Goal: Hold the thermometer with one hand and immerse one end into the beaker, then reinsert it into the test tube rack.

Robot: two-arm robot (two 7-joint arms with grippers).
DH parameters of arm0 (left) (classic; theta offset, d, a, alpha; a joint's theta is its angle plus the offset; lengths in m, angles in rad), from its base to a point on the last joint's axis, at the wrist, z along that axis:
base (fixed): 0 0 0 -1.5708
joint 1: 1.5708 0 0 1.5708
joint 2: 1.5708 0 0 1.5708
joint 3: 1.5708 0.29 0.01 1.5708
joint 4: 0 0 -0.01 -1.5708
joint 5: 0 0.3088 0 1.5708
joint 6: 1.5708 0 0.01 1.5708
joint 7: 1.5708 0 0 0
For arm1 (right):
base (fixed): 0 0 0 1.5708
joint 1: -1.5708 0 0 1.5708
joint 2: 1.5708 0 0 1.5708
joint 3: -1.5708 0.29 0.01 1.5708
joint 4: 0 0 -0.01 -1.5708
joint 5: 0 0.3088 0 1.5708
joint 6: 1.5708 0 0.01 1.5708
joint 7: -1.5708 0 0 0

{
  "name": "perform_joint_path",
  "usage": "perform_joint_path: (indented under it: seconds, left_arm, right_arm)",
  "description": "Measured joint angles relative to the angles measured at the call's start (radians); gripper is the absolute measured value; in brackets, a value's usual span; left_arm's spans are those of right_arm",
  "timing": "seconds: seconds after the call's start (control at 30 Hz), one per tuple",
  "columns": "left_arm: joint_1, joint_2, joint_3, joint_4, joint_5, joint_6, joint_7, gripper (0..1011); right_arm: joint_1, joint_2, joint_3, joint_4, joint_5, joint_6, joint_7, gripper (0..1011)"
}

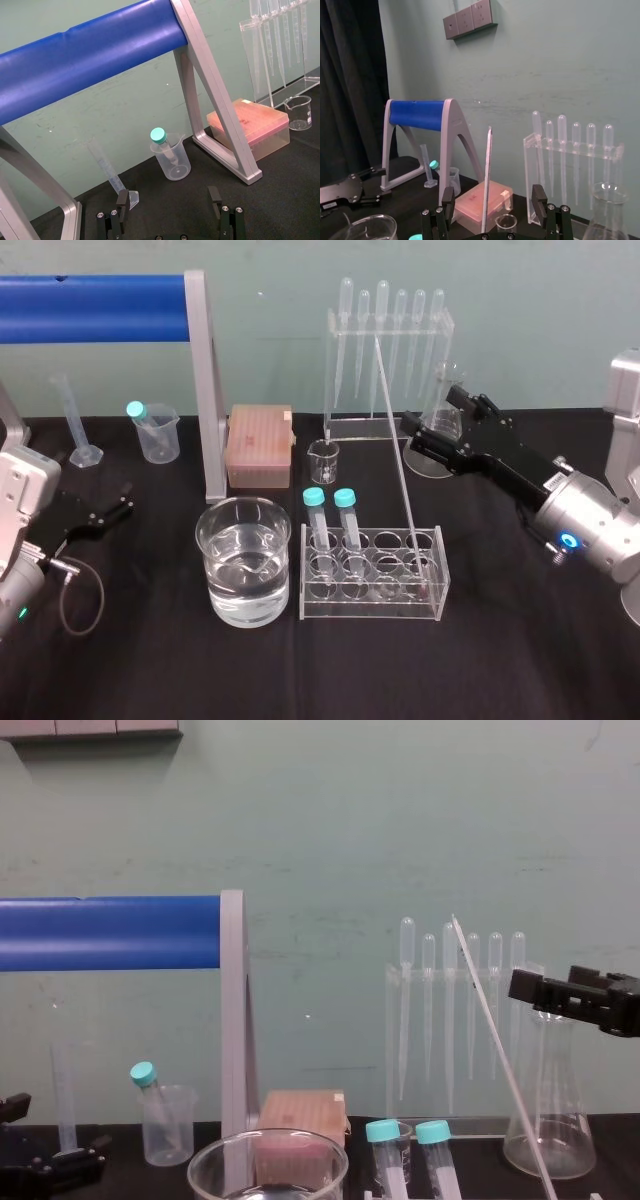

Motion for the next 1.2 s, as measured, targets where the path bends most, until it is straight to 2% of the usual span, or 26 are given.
perform_joint_path:
  seconds: [0.17,0.37,0.83,1.2]
  left_arm:
    - [0.000,0.000,0.000,0.000,0.000,0.000,0.000,1008]
    - [0.000,0.000,0.000,0.000,0.000,0.000,0.000,1008]
    - [0.000,0.000,0.000,0.000,0.000,0.000,0.000,1008]
    - [0.000,0.000,0.000,0.000,0.000,0.000,0.000,1008]
  right_arm:
    - [0.034,-0.010,-0.016,0.028,0.028,0.035,0.016,1003]
    - [0.073,-0.017,-0.039,0.059,0.038,0.055,0.020,1003]
    - [0.147,-0.047,-0.073,0.128,0.037,0.064,0.008,1003]
    - [0.174,-0.071,-0.095,0.141,0.036,0.081,-0.009,1003]
